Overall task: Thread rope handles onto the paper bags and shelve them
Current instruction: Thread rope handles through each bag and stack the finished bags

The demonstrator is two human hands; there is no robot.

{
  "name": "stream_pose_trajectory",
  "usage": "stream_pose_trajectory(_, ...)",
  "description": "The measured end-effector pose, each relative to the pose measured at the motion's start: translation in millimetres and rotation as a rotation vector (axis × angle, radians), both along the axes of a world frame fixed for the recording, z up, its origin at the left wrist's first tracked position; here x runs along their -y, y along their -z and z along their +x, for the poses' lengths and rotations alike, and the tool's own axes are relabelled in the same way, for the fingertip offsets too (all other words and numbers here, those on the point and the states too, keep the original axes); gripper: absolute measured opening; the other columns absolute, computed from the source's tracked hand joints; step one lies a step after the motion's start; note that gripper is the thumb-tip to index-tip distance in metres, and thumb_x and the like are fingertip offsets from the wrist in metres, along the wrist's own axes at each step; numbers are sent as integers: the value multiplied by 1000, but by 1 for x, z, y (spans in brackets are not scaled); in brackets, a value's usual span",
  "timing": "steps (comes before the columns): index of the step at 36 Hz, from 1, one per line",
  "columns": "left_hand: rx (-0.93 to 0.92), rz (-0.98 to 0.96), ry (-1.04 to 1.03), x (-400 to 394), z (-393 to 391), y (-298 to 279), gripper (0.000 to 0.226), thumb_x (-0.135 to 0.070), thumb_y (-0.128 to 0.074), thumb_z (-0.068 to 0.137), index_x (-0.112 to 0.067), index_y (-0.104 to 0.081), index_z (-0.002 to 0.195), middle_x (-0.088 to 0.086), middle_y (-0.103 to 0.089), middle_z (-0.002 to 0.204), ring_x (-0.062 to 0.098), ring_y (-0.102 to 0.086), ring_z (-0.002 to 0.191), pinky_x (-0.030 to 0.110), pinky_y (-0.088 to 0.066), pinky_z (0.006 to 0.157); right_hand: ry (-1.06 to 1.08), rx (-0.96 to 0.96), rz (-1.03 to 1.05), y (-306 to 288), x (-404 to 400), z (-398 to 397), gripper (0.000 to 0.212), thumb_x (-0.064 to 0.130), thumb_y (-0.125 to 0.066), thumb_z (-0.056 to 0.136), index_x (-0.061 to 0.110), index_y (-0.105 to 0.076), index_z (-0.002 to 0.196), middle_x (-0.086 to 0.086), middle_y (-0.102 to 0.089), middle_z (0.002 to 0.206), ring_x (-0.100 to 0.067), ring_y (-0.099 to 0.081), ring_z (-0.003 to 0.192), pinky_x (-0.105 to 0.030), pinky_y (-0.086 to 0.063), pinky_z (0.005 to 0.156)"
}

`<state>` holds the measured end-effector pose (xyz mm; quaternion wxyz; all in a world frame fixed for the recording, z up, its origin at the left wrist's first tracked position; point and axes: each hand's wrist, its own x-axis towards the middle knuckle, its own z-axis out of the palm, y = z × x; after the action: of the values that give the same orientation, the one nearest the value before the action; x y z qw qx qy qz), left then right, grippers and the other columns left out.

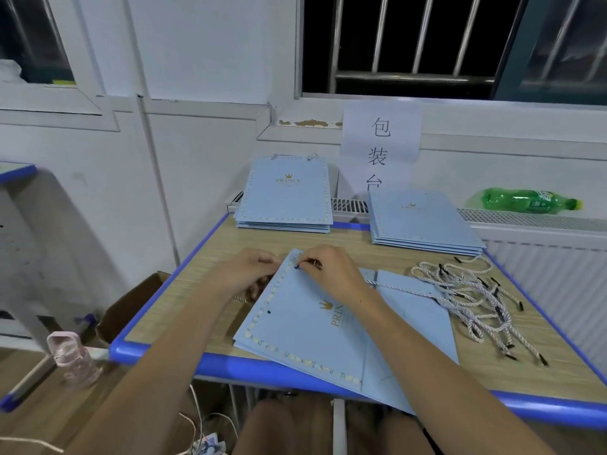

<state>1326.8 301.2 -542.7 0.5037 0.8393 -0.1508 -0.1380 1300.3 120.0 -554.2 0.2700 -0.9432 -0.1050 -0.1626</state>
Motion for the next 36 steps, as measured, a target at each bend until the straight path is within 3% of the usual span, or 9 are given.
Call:
stream_pose_trajectory(4, 85, -13, 4, 4, -3, 2, 14, -15, -60, 91, -25, -71, 90, 0, -58, 59, 7, -39, 37, 18, -29, 35, -3, 59, 2, 1, -1, -2, 21, 13, -55, 94, 14, -73, 104, 1, -68, 101, -12, -55, 88, -23, -38, 70)
stream_pose_trajectory(8, 127, -63, 5, 9, -4, 6, 19, -24, -66, 88, -39, -75, 80, 1, -67, 75, 21, -56, 70, 26, -38, 58, 31, 68, 175, 7, -3, 1, 15, 9, -63, 88, 13, -72, 100, 3, -69, 94, -4, -55, 80, -23, -48, 78)
stream_pose_trajectory(13, 170, -87, 24, 13, -7, 9, 20, -12, -62, 90, -19, -73, 105, -9, -71, 76, -8, -62, 66, 4, -42, 56, 81, 37, 371, 11, -5, 4, 6, 5, -68, 84, 7, -71, 89, 2, -67, 85, -2, -56, 72, -7, -43, 69)
stream_pose_trajectory(17, 222, -36, 2, 14, -5, 10, 17, -15, -63, 89, -20, -73, 101, 14, -69, 92, 11, -63, 82, 18, -49, 68, 61, 39, 395, 12, -5, 2, 12, 4, -67, 84, 6, -75, 94, -3, -73, 96, -2, -59, 82, 2, -41, 72)
stream_pose_trajectory(20, 296, -38, 5, 16, -2, 14, 16, -13, -62, 89, -27, -70, 92, 1, -70, 84, 15, -63, 84, 35, -50, 84, 37, 31, 440, 14, -4, 1, 14, 1, -66, 84, 5, -74, 95, -5, -72, 98, -2, -60, 83, 1, -42, 74)
stream_pose_trajectory(22, 342, -54, 8, 17, 2, 17, 19, -14, -62, 89, -32, -67, 87, -8, -67, 77, 11, -60, 78, 35, -49, 83, 30, 32, 468, 15, -2, 1, 14, -3, -65, 84, 3, -73, 93, -6, -71, 97, 2, -58, 77, 0, -42, 72)
stream_pose_trajectory(26, 362, -18, 4, 20, 8, 21, 21, -18, -66, 86, -39, -63, 84, 2, -58, 75, 13, -51, 71, 34, -44, 73, 28, 9, 464, 16, -1, 4, 13, -3, -63, 84, 4, -72, 92, 4, -66, 88, 8, -55, 74, 1, -41, 69)
stream_pose_trajectory(32, 370, 325, 11, 26, 12, 21, 24, -25, -47, 96, -31, -61, 116, -7, -63, 100, 18, -59, 93, 37, -47, 84, -6, -19, 495, 17, -1, 4, 13, -2, -62, 86, 7, -71, 89, 7, -65, 88, 6, -57, 79, -1, -43, 73)
stream_pose_trajectory(36, 397, 199, 4, 24, 10, 21, 21, -22, -55, 93, -41, -62, 85, -14, -61, 71, 11, -56, 69, 35, -45, 69, -15, -20, 526, 16, -1, 5, 14, -1, -62, 87, 11, -68, 86, 12, -63, 85, 6, -56, 78, -1, -43, 72)
